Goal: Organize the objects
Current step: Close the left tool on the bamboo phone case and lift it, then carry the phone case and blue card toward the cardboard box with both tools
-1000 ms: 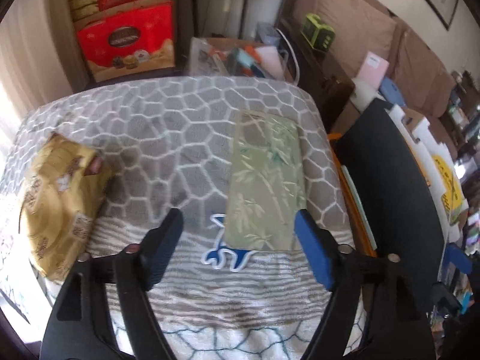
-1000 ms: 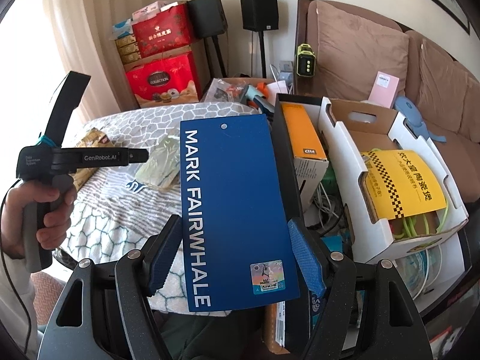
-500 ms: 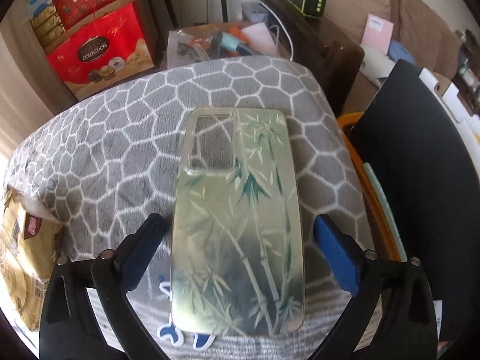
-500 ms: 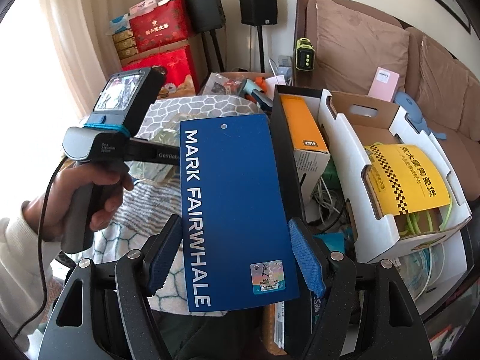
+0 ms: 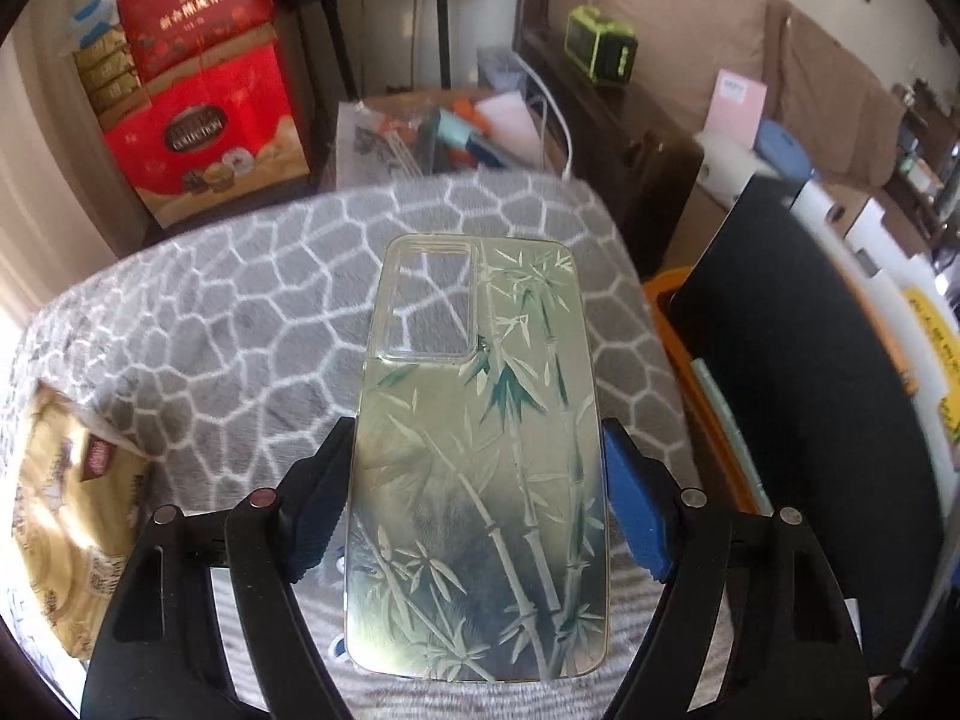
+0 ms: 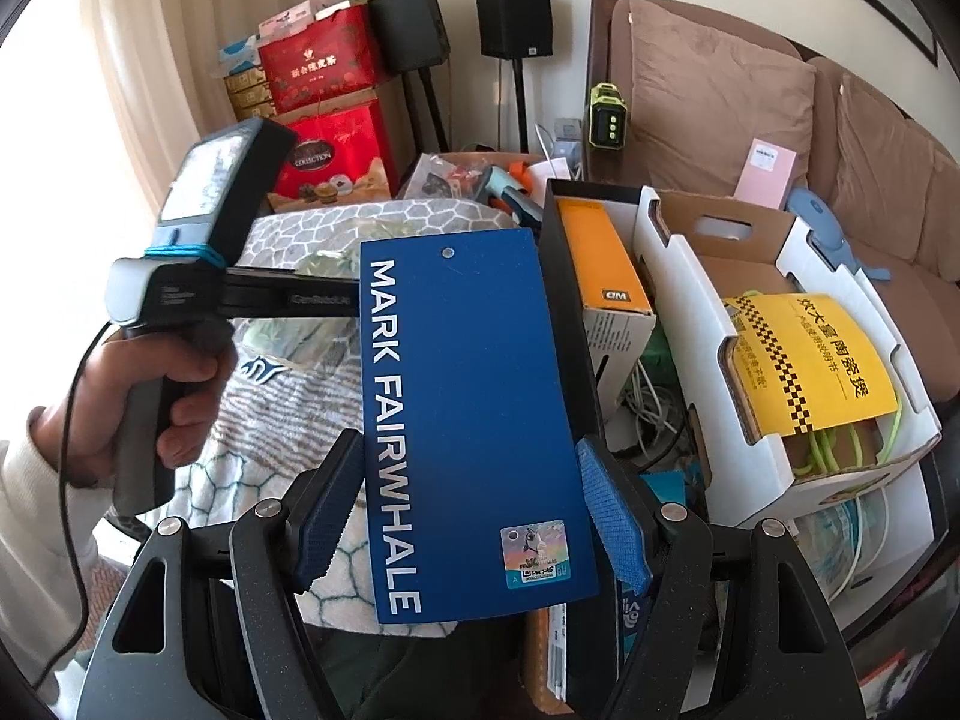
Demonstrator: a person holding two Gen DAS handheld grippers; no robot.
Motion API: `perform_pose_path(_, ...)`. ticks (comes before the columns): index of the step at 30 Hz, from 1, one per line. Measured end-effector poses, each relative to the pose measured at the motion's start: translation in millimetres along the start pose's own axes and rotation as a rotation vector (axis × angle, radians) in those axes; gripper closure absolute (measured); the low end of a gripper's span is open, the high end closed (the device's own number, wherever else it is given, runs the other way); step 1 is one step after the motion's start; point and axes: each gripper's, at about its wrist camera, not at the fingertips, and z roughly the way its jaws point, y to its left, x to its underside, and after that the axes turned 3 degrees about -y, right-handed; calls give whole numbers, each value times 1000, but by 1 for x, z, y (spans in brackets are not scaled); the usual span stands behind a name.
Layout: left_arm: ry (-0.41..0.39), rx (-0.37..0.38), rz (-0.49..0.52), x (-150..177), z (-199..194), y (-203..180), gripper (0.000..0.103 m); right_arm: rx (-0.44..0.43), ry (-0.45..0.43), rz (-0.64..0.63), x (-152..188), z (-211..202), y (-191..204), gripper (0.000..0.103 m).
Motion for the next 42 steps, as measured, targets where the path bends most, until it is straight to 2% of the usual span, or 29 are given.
perform_pose_path(6, -119, 11, -23, -3, -48, 9, 27, -18, -90, 15, -6, -16, 0, 30)
perform_pose_path(11, -209, 19, 22, -7, -86, 4, 27, -20, -121, -5, -8, -22, 4, 30)
perform_pose_path(17, -288, 46, 30, -11, -121, -1, 27, -19, -157, -12, -9, -27, 8, 30)
perform_pose_path(34, -331, 35, 7, 4, -138, 6, 27, 22, -288, 36, -15, -56, -13, 30)
perform_pose_path(42, -365, 47, 31, 3, -149, -5, 27, 41, -332, 90, -16, -68, -35, 30)
